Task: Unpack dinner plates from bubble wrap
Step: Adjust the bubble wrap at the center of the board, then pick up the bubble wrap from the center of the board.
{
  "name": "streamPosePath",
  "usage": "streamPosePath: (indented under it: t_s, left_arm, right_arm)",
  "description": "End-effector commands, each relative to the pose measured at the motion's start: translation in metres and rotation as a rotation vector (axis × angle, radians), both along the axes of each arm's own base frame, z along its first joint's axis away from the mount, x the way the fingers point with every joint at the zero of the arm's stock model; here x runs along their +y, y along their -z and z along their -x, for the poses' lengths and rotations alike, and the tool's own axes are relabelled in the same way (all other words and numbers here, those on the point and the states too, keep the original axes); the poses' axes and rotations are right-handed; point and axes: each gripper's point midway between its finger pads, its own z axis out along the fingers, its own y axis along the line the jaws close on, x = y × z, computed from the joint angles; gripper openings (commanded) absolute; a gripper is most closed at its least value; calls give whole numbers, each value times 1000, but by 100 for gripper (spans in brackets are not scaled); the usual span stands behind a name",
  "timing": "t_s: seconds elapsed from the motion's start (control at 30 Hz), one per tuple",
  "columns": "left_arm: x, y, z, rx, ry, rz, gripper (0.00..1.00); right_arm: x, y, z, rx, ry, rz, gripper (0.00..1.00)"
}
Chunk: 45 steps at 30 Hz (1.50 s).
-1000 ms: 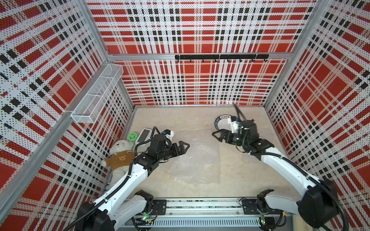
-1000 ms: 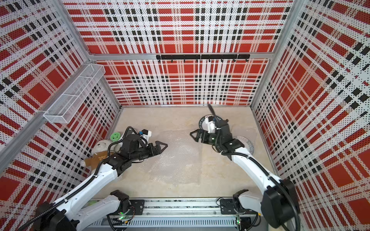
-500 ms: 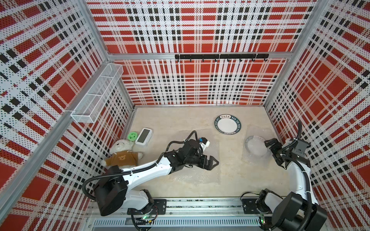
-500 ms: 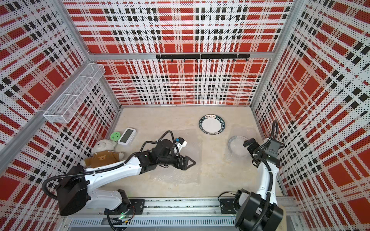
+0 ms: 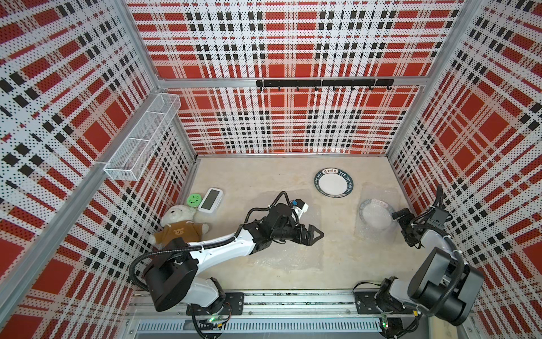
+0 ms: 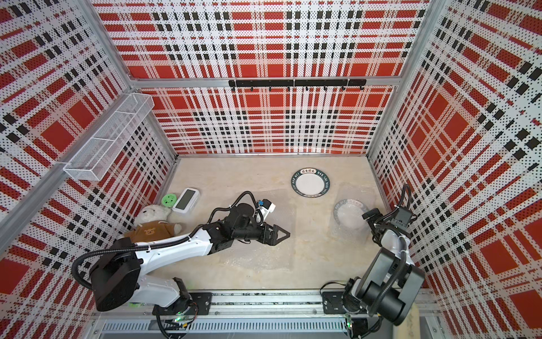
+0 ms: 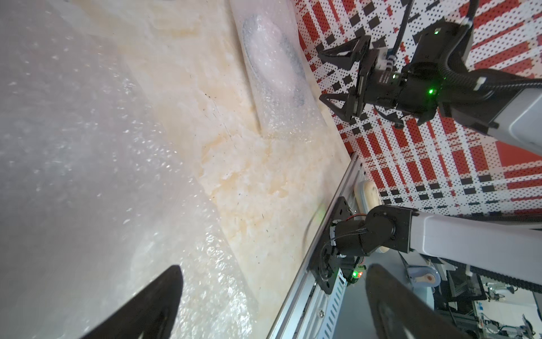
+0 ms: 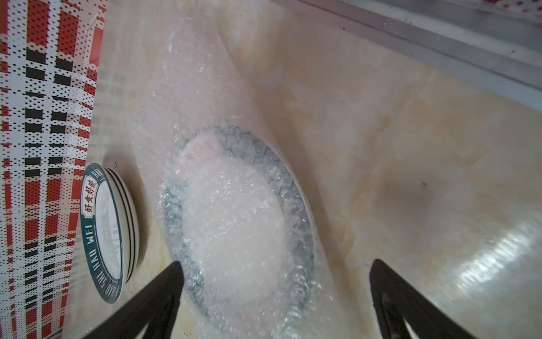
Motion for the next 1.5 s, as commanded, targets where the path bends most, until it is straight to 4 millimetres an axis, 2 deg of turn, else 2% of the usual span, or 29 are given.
streamPosePath:
  t_s: [0.0, 0.07, 0.3, 0.57, 0.63, 0.77, 0.87, 1.2, 1.47]
  left_arm:
    - [5, -18, -7, -14, -24, 66, 99]
    - [7, -22, -11, -16, -36, 79, 99]
    - [10, -17, -16, 3, -51, 80, 99]
    - [4, -14, -25, 57, -60, 131, 99]
    - [3, -13, -26, 66, -61, 133, 99]
    - [6, -12, -27, 72, -71, 136, 99]
    - [10, -10, -29, 77, -86, 133, 99]
    - [16, -8, -31, 88, -106, 133, 99]
    - [21, -6, -33, 95, -124, 132, 99]
  right_arm:
    - [0, 1, -16, -67, -43, -4, 100]
    - [5, 7, -17, -81, -59, -30, 100]
    - [37, 2, -22, -153, -156, -130, 100]
    - [96, 1, -24, -154, -287, -174, 99]
    - [104, -2, -23, -166, -300, -190, 98]
    - [88, 1, -11, -102, -238, -101, 97]
    - [80, 6, -10, -78, -211, -113, 93]
    - [58, 17, -31, -54, -173, -127, 63]
    - [52, 32, -36, -36, -155, -149, 33]
